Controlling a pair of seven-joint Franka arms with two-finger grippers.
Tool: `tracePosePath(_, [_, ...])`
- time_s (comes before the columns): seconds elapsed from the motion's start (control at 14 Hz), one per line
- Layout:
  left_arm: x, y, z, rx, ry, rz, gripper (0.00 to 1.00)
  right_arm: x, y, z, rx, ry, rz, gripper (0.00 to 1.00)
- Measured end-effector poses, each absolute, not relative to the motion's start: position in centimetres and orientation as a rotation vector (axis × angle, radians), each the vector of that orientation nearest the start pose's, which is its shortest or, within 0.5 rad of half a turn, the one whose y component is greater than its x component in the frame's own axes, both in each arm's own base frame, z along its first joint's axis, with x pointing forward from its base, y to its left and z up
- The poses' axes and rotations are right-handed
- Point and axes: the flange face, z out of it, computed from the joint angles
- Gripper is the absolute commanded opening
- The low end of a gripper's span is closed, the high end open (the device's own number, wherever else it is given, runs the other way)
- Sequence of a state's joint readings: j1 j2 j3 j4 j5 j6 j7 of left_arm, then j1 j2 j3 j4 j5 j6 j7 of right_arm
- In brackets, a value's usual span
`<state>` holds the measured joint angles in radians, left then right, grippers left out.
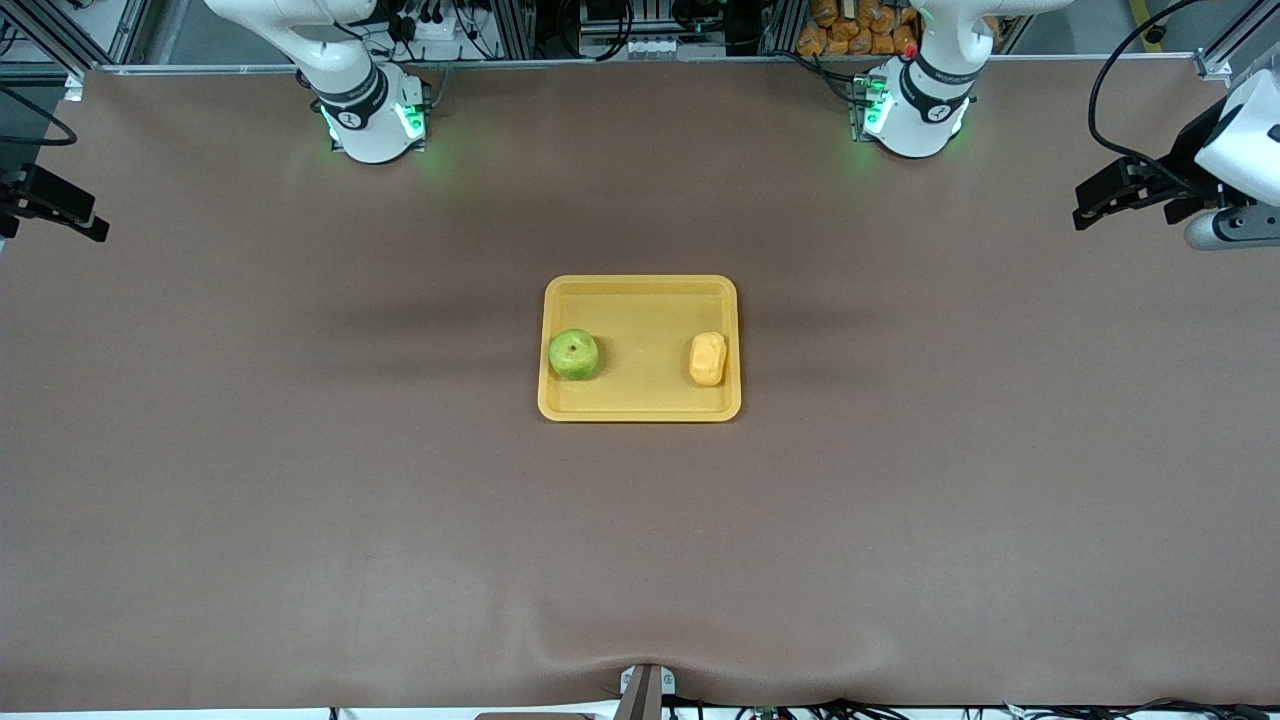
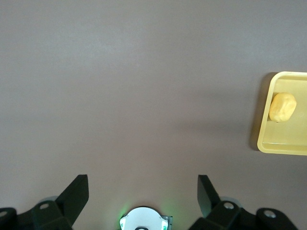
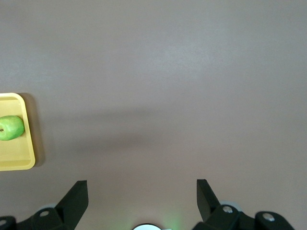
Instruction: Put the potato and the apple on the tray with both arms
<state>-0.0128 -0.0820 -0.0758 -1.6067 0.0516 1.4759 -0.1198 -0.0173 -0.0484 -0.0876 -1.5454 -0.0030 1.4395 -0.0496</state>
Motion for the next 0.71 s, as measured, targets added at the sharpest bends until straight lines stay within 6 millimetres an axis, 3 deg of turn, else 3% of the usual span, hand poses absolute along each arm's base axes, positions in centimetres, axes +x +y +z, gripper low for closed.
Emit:
tracePosePath(0.29, [51.43, -4.17, 65.76, -3.08, -0.056, 0.039, 1.0, 52.28, -5.54, 65.09, -3.134, 0.083, 0.091, 1.0])
tracePosePath(0.71, [51.4, -4.17, 65.8, -3.08, -0.056, 0.04, 1.0, 52.29, -5.54, 65.06, -3.134, 0.083, 0.092, 1.0])
